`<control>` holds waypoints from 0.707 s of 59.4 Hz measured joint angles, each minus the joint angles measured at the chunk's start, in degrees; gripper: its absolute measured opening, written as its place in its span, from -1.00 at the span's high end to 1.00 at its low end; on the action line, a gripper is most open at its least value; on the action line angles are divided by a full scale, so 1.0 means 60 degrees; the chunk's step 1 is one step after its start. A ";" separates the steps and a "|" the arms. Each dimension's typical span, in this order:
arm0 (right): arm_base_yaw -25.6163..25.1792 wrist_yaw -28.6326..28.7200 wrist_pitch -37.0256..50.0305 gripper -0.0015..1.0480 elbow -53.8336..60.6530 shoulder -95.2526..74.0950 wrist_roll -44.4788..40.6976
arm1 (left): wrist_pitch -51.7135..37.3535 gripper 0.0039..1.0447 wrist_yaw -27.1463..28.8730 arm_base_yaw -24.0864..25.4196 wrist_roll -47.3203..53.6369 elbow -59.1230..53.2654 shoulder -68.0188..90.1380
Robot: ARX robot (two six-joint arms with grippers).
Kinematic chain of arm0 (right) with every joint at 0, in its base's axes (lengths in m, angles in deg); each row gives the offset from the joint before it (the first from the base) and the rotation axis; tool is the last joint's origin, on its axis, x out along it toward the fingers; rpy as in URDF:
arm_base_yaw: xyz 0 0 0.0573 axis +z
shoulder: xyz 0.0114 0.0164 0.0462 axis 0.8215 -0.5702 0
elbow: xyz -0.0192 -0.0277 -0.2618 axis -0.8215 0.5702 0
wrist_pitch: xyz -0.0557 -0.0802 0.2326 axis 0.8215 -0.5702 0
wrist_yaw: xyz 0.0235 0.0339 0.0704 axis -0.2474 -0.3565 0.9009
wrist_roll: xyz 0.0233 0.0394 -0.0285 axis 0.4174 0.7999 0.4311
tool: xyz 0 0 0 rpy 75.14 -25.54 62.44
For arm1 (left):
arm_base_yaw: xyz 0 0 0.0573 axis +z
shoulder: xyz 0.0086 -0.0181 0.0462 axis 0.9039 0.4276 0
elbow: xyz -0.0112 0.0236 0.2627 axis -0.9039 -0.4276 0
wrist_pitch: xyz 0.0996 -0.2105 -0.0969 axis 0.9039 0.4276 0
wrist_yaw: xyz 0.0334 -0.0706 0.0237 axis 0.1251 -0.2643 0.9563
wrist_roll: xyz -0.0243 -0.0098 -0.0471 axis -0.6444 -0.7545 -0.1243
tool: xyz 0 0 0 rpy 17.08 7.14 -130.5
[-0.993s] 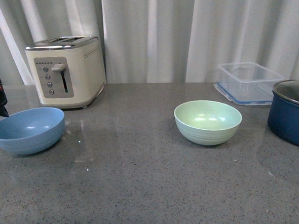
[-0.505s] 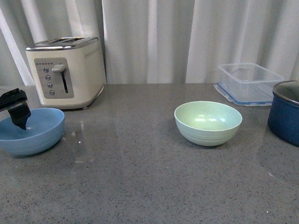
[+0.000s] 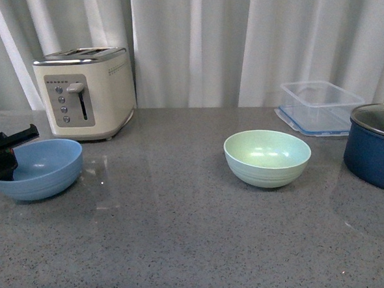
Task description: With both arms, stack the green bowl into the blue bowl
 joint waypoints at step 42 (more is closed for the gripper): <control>0.0000 -0.0004 0.0000 -0.81 0.0000 0.0000 0.0000 | 0.0266 0.93 -0.0408 -0.3144 -0.0299 0.0277 -0.1202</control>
